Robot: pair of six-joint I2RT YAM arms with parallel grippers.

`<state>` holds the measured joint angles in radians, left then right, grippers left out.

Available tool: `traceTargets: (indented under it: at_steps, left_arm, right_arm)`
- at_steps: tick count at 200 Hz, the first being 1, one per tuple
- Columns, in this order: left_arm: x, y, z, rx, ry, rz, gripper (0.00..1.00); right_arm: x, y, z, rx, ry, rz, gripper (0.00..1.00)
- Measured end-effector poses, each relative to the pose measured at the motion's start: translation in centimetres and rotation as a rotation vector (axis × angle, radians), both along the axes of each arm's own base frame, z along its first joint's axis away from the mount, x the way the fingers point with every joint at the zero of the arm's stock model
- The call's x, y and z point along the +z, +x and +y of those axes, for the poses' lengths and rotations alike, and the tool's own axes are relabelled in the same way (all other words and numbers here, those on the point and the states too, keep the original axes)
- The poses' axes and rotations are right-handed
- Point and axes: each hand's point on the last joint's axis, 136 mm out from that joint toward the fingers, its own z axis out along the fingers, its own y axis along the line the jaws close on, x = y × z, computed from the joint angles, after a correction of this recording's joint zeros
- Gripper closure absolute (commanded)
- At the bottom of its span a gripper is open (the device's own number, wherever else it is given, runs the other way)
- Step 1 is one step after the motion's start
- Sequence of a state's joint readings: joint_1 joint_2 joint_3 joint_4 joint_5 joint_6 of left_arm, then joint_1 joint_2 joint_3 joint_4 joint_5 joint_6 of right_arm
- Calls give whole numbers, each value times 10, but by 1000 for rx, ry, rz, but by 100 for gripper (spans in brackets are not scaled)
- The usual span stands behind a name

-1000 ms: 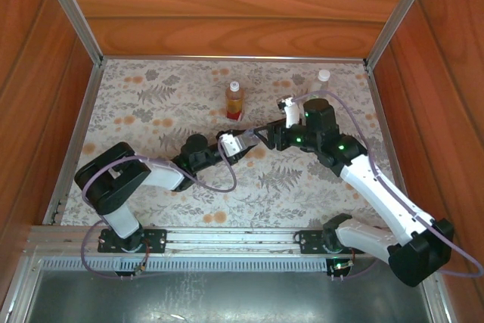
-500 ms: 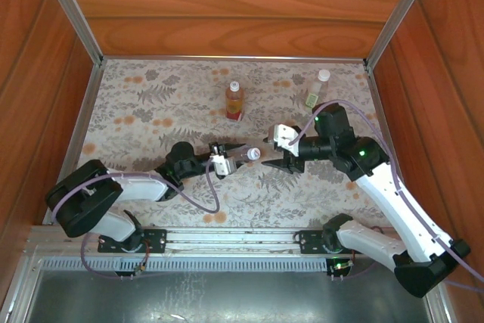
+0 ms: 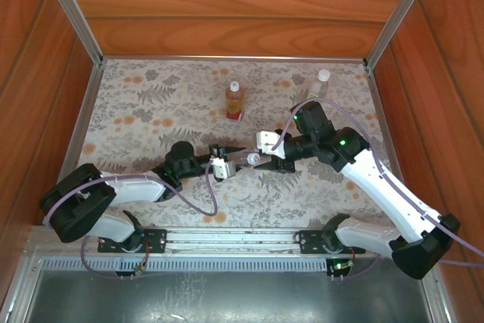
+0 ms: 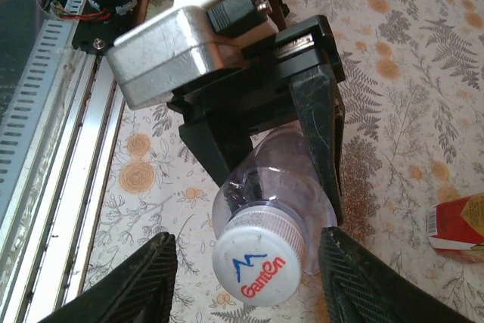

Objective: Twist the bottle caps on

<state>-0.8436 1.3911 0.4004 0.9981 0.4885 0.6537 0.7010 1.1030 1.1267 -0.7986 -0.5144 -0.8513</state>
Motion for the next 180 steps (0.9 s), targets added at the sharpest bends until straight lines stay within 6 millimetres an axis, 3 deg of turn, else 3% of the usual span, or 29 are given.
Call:
traceTargets:
  at_steps: [75,97,116,148,180]
  left_arm:
    - [7,-2,0,-5,-18,21,53]
    - [8,-1,0,-2,-23,35,54]
    - [10,2,-1,7,-28,42,56]
    - [6,12,-2,54,-20,70,61]
    - [-1,24,0,118,-2,79,61]
  right_arm:
    - [-9,7,4,-6,-32,-15,62]
    - [-7,9,4,-13,-28,-25,76]
    - [-6,11,3,-34,-22,-33,81]
    - [-8,18,2,-128,-2,1,88]
    - [-15,30,3,-334,44,155,90]
